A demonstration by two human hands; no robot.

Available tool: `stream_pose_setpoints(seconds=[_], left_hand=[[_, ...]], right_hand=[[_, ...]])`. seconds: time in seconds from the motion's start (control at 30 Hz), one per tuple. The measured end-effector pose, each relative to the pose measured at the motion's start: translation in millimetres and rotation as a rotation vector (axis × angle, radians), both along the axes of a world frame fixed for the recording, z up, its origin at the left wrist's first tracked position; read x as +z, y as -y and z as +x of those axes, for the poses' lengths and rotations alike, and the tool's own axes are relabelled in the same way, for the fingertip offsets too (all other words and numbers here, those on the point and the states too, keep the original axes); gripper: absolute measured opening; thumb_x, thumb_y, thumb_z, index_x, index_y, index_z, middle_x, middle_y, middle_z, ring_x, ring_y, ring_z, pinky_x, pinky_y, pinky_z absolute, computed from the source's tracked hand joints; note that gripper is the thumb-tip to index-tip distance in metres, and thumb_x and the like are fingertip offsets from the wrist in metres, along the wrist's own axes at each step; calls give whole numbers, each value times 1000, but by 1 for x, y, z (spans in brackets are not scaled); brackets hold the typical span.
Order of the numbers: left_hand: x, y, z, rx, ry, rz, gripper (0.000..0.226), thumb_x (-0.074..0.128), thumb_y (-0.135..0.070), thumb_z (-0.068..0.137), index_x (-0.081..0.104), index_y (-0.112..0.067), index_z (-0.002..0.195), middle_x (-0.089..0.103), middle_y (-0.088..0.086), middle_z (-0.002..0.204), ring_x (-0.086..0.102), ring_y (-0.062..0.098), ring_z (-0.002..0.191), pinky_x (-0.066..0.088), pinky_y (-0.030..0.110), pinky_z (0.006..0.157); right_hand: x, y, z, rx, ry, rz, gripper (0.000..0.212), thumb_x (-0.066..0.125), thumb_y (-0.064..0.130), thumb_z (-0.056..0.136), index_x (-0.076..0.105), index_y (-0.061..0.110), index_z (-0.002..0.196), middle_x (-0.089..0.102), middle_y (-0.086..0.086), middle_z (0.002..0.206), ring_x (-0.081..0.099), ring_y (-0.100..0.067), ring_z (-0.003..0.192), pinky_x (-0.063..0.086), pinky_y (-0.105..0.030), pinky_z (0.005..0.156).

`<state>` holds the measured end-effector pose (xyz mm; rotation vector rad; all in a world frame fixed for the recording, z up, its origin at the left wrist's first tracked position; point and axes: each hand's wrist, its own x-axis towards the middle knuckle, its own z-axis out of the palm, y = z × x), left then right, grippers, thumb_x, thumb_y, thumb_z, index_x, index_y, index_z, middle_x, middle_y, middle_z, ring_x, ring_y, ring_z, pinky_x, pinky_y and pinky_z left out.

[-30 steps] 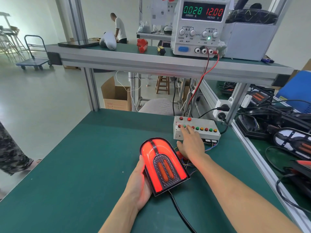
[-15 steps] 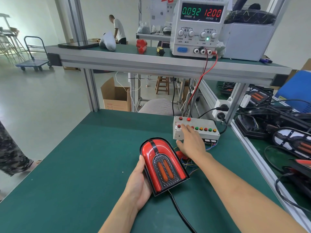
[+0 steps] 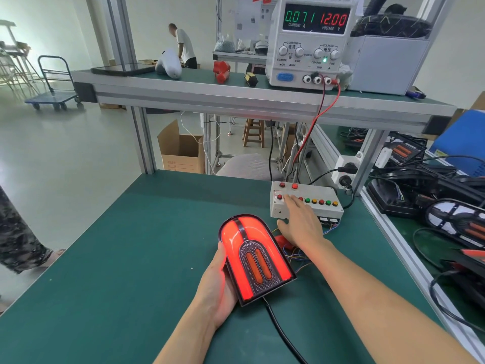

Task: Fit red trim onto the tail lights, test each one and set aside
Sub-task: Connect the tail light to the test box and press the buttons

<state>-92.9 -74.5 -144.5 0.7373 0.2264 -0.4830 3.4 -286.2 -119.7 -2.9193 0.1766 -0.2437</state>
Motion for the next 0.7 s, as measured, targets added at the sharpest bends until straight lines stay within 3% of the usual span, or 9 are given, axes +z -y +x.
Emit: stream_pose_setpoints(seconds=[0.3, 0.5, 0.7], left_hand=[[0, -1, -1, 1, -12, 9, 60, 40, -56, 102, 66, -9, 128, 71, 17, 126, 70, 33, 113, 51, 55, 99], [-2, -2, 0, -9, -16, 40, 61, 37, -58, 103, 64, -11, 131, 71, 16, 125, 70, 32, 112, 52, 55, 98], [0, -1, -1, -1, -23, 38, 62, 35, -57, 103, 64, -9, 130, 71, 17, 124, 71, 33, 111, 53, 54, 96]], right_hand=[[0, 7, -5, -7, 7, -33, 79, 58, 47, 94, 23, 24, 161, 33, 2, 164, 36, -29, 137, 42, -43, 107], [-5, 35, -26, -61, 116, -6, 65, 60, 43, 95, 44, 19, 153, 51, -2, 151, 37, -27, 139, 37, -46, 112], [-5, 63, -32, -132, 93, 16, 66, 63, 37, 95, 41, 15, 153, 39, -11, 150, 39, -30, 140, 40, -44, 109]])
